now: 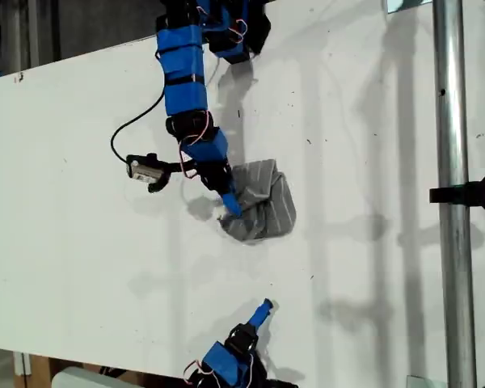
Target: Grasp corners of a towel and fold twice.
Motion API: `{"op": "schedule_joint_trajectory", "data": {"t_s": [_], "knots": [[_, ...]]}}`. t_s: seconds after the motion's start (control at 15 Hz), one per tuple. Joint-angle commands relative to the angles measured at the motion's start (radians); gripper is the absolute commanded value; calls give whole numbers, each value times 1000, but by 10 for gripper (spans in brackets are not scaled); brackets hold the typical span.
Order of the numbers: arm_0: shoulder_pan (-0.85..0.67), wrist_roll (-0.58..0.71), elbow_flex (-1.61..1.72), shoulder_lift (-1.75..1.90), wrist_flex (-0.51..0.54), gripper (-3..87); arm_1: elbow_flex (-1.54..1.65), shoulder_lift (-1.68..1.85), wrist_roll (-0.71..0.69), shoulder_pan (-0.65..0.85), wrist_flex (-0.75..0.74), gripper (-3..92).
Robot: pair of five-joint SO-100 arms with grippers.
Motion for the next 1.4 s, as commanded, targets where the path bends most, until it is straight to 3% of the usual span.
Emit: {"op": "schedule_joint_trajectory", "data": {"t_s": [0.0, 0.07, 0.2, 0.4, 0.53, 0.73, 0.8, 0.93, 1.0, 1.13, 1.33], "knots": [[8, -6, 0, 9, -12, 156, -31, 107, -69, 12, -101, 171], [3, -6, 3, 9, -15, 156, -32, 114, -77, 11, -94, 171], [0, -34, 25, 9, -29, 186, 44, 270, -123, 11, 32, 56], [-18, -35, 71, 9, -44, 153, 517, 854, 78, 14, 239, -2], [-38, -9, 112, 9, -55, 107, 900, 1246, 230, -31, 281, -2], [-58, -54, 115, 9, 21, 115, 1253, 1700, 410, -66, 488, -2], [-66, -5, 115, 8, 31, 114, 1290, 1686, 469, -72, 505, -2], [-46, 380, 114, 8, 32, 112, 1289, 1677, 499, -63, 535, 66], [-25, 563, 114, 8, 29, 106, 1285, 1686, 420, -28, 557, 66], [-21, 548, 114, 8, 31, 106, 1285, 1686, 279, 41, 578, 66], [-26, 548, 114, 8, 31, 106, 1285, 1686, 279, 84, 578, 66]]}}
